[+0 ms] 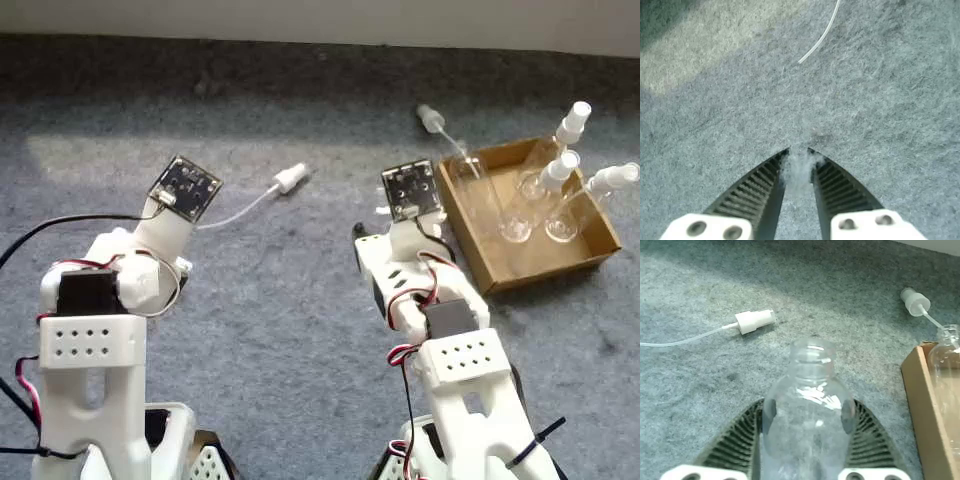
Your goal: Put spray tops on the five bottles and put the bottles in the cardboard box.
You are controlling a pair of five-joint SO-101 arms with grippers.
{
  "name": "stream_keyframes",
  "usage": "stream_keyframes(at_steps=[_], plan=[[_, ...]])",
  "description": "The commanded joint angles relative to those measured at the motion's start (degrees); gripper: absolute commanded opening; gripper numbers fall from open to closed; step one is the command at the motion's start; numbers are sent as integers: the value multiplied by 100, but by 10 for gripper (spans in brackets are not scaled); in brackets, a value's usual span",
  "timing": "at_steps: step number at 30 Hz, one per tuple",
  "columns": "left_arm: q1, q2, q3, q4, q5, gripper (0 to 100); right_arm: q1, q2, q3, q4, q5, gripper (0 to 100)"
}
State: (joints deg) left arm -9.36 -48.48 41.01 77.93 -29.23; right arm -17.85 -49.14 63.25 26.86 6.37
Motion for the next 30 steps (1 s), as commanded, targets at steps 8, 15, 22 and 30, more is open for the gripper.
stream_keyframes(at_steps=[8,15,22,30], plan=[[1235,2246,-2281,-70,-536,5,-154,-127,998,-1631,-79,84],[1499,4585,-4171,-18,-536,7,-154,-171,1938,-3011,-79,84],[1789,6440,-6369,721,-571,9,-356,-171,2440,-3785,-79,84],[1956,8567,-8884,1108,-1240,122,-673,-171,2976,-4716,-79,83]])
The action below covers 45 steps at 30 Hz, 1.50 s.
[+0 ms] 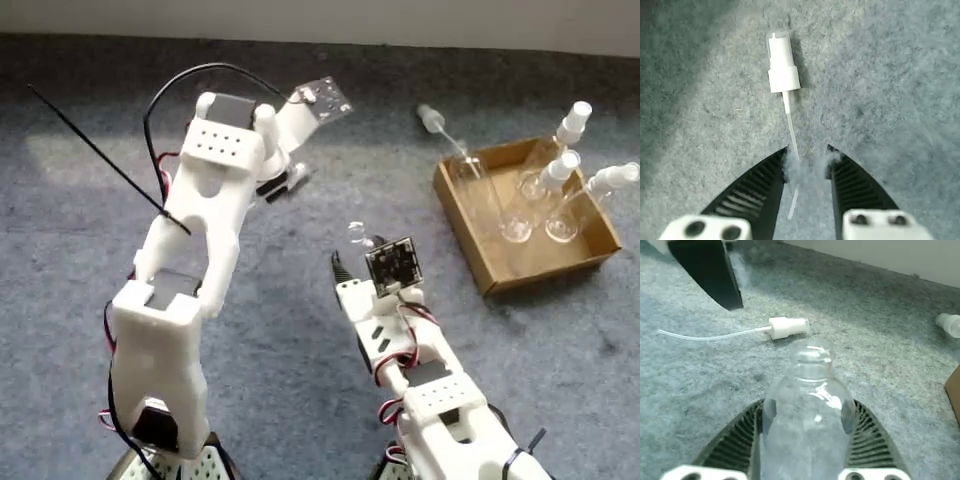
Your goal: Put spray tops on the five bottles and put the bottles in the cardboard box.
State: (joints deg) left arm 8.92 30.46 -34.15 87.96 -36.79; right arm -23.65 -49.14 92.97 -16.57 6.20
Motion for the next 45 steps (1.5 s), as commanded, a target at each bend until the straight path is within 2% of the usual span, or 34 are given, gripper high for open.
stream_keyframes(at_steps=[1,9,22,28,32,35,40,45], plan=[[127,892,-1666,105,-589,122,-84,-171,40,-426,-62,83],[154,2281,-3530,79,-686,127,-92,-171,57,-453,-35,83],[268,3934,-5086,9,-668,124,-92,-171,57,-453,-18,83],[453,4198,-5262,-9,-695,111,-92,-171,57,-453,-18,83],[435,4321,-5235,26,-695,0,-92,-171,57,-453,-18,83],[435,4391,-5235,35,-695,25,-92,-171,57,-453,-18,83],[435,4347,-5288,26,-695,5,-92,-171,57,-453,-18,83],[462,4171,-6123,281,-659,5,-92,-171,57,-453,-18,83]])
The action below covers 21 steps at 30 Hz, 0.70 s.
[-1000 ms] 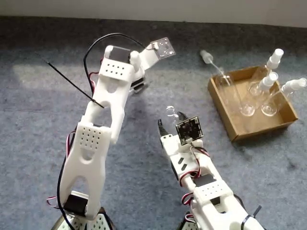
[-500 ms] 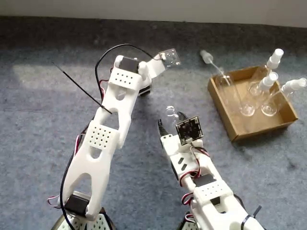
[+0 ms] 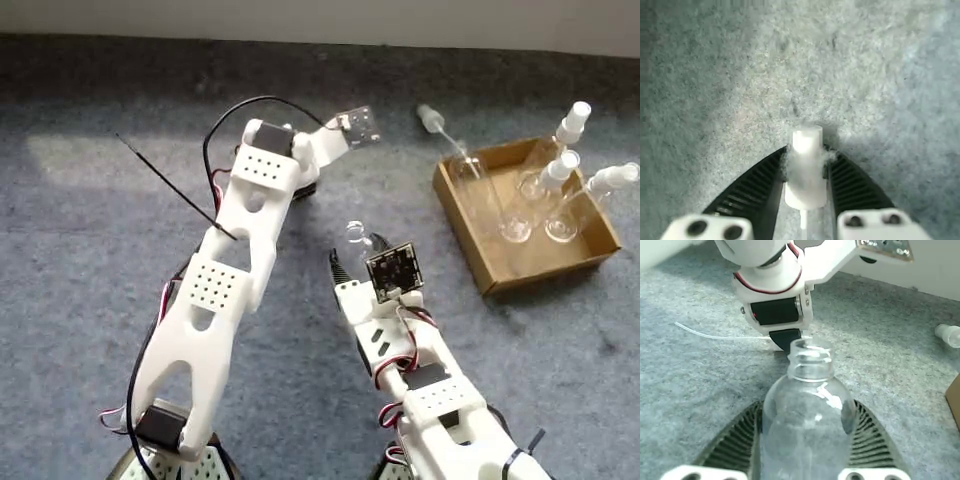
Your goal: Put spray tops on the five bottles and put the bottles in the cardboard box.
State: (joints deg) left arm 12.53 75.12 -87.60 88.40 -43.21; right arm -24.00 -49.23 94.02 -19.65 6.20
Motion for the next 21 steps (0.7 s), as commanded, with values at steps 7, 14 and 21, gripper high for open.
stream_keyframes(at_steps=[7,14,21], plan=[[189,-1200,-743,826,273,5,-66,-163,-48,-145,-53,83],[189,-1991,-743,879,2470,5,-101,-163,-48,-145,-62,83],[198,-3011,-743,1073,3692,5,-479,-163,-48,-145,-18,83]])
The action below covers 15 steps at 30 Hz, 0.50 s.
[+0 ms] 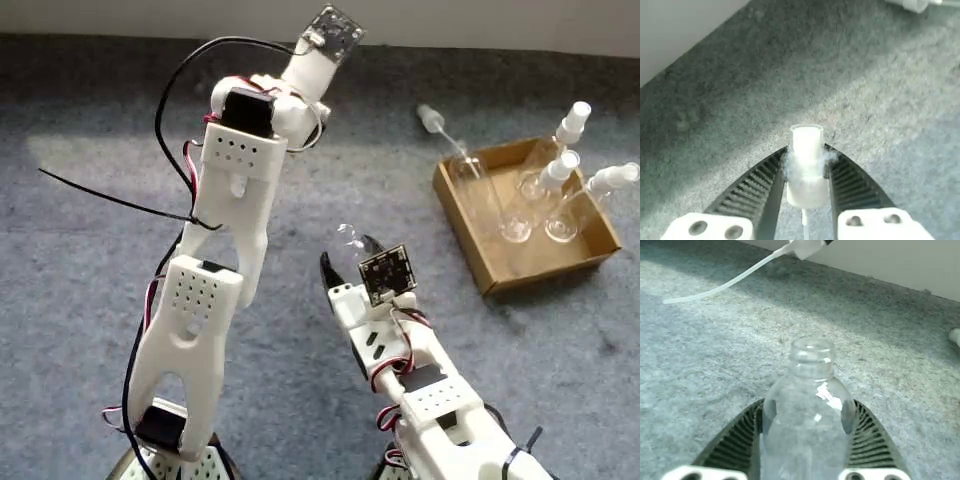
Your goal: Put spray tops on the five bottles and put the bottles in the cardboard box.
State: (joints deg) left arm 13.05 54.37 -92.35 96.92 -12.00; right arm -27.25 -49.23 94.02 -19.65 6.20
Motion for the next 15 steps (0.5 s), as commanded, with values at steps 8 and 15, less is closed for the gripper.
stream_keyframes(at_steps=[8,15], plan=[[391,-1745,-268,316,563,5,-145,-119,-92,-145,-53,83],[927,-2360,-268,334,580,5,-145,-110,-101,-145,-53,83]])
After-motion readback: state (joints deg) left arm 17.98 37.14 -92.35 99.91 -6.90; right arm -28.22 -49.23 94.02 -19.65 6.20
